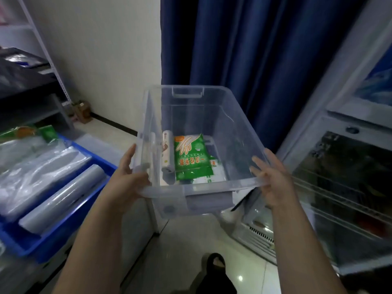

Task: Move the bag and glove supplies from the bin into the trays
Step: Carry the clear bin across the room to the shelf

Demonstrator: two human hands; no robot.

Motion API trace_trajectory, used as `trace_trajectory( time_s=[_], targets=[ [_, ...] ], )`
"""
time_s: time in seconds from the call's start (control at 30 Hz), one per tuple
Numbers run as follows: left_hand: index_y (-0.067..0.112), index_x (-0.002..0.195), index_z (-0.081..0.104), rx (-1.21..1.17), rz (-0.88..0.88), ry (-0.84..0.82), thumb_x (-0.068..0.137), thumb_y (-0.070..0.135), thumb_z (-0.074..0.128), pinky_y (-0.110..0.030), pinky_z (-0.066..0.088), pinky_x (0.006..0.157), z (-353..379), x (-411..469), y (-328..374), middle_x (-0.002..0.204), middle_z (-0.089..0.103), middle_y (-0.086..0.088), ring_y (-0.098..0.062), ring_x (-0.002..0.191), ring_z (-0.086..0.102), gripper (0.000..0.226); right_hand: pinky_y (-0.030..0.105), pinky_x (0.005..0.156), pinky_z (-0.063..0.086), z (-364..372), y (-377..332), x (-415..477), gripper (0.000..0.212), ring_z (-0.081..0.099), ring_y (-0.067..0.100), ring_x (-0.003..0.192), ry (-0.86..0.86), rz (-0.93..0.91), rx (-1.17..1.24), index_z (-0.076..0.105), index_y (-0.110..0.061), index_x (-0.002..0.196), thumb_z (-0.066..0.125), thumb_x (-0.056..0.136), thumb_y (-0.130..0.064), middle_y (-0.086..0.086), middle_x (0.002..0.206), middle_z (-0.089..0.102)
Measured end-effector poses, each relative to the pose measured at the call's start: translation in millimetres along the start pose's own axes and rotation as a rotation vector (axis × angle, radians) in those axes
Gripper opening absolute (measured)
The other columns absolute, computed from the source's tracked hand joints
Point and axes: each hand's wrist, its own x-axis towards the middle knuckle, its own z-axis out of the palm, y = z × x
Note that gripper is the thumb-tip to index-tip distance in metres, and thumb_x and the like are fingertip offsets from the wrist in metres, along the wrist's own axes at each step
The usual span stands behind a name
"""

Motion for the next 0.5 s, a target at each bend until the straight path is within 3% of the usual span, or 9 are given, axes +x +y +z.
trace_trajectory(
  time_s=[0.17,0.23,0.3,0.4,0.5],
  targets=[
    [0.057,0.128,0.041,-0.008,0.043,0.134,0.077,-0.009,0.062,-0.041,0.055,0.050,12,99,23,0.115,0.058,-0.013,-0.026,0.064,0.071,0.086,0.038,0.102,0.044,38,-19,134,0.063,0.060,0.024,0.110,-0.144,0.076,-0.037,0.043,-0.022,0.141,0.046,0.087,0.011,0.007,0.129,0.057],
    [0.053,0.135,0.036,-0.029,0.042,0.213,0.073,-0.009,0.064,-0.043,0.055,0.049,16,132,32,0.113,0.060,-0.012,-0.027,0.061,0.070,0.092,0.039,0.106,0.041,61,-26,186,0.058,0.059,0.023,0.112,-0.219,0.086,-0.050,0.044,-0.021,0.140,0.049,0.089,0.007,0.008,0.133,0.055],
    [0.054,0.135,0.037,-0.055,0.043,0.279,0.069,-0.008,0.065,-0.047,0.056,0.053,14,159,38,0.113,0.060,-0.013,-0.031,0.066,0.071,0.095,0.039,0.106,0.040,90,-29,237,0.059,0.058,0.024,0.114,-0.286,0.100,-0.075,0.046,-0.020,0.139,0.051,0.087,0.008,0.008,0.136,0.053],
    [0.061,0.122,0.045,-0.070,0.053,0.363,0.080,-0.009,0.060,-0.050,0.056,0.058,0,191,43,0.119,0.057,-0.020,-0.036,0.073,0.071,0.083,0.038,0.103,0.043,137,-25,301,0.061,0.058,0.027,0.114,-0.373,0.137,-0.130,0.046,-0.022,0.139,0.052,0.086,0.008,0.007,0.133,0.056],
    [0.063,0.121,0.044,-0.114,0.048,0.468,0.067,-0.007,0.066,-0.048,0.057,0.057,-21,219,52,0.123,0.054,-0.019,-0.035,0.075,0.072,0.091,0.040,0.105,0.042,183,-8,348,0.061,0.058,0.026,0.115,-0.473,0.187,-0.142,0.044,-0.022,0.139,0.052,0.086,0.008,0.007,0.131,0.056]
  ],
)
